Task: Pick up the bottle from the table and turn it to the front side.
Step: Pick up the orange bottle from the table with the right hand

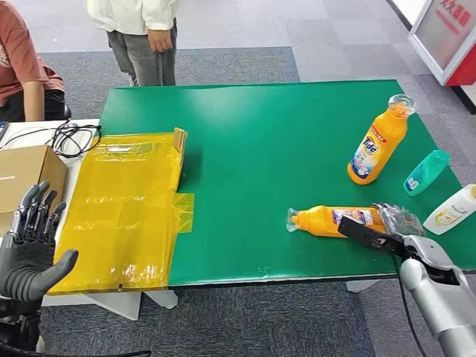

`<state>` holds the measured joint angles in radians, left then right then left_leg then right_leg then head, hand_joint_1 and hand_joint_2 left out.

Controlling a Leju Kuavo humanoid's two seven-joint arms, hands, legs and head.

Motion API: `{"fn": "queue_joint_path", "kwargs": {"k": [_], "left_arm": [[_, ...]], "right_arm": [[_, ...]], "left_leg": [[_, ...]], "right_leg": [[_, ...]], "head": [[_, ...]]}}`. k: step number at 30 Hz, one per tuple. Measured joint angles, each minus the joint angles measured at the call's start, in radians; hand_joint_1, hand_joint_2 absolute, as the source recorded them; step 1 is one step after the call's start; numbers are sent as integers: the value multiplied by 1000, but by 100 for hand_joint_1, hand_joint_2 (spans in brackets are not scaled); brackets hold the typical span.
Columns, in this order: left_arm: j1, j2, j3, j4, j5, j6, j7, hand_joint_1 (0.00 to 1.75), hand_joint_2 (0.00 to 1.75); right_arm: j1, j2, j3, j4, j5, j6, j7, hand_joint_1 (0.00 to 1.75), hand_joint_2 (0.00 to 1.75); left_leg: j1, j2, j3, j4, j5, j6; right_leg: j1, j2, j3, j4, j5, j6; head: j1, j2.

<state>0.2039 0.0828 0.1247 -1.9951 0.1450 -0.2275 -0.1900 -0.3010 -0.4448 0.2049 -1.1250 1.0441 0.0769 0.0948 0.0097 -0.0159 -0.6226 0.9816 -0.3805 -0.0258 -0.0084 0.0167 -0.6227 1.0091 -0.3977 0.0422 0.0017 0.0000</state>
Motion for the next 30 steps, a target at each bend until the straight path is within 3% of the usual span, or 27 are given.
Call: {"fn": "queue_joint_path", "kwargs": {"k": [15, 22, 30], "left_arm": [[2, 0, 0, -5, 0, 2, 0, 0, 175], [-5, 4, -10, 2, -21, 35, 1, 0, 175], [-46, 20, -41, 63, -13, 52, 1, 0, 175]], "right_arm": [[3, 11, -1, -3, -60, -5, -39, 175, 175], [46, 58, -39, -70, -434, 91, -151, 175, 175], [60, 108, -50, -168, -770, 166, -196, 175, 175]], "left_leg": [[0, 0, 0, 0, 0, 0], [0, 0, 0, 0, 0, 0], [0, 0, 0, 0, 0, 0]], "right_leg": [[0, 0, 0, 0, 0, 0], [0, 0, -1, 0, 0, 0], [0, 0, -1, 0, 0, 0]], "head": [[0, 0], [0, 0], [0, 0]]}}
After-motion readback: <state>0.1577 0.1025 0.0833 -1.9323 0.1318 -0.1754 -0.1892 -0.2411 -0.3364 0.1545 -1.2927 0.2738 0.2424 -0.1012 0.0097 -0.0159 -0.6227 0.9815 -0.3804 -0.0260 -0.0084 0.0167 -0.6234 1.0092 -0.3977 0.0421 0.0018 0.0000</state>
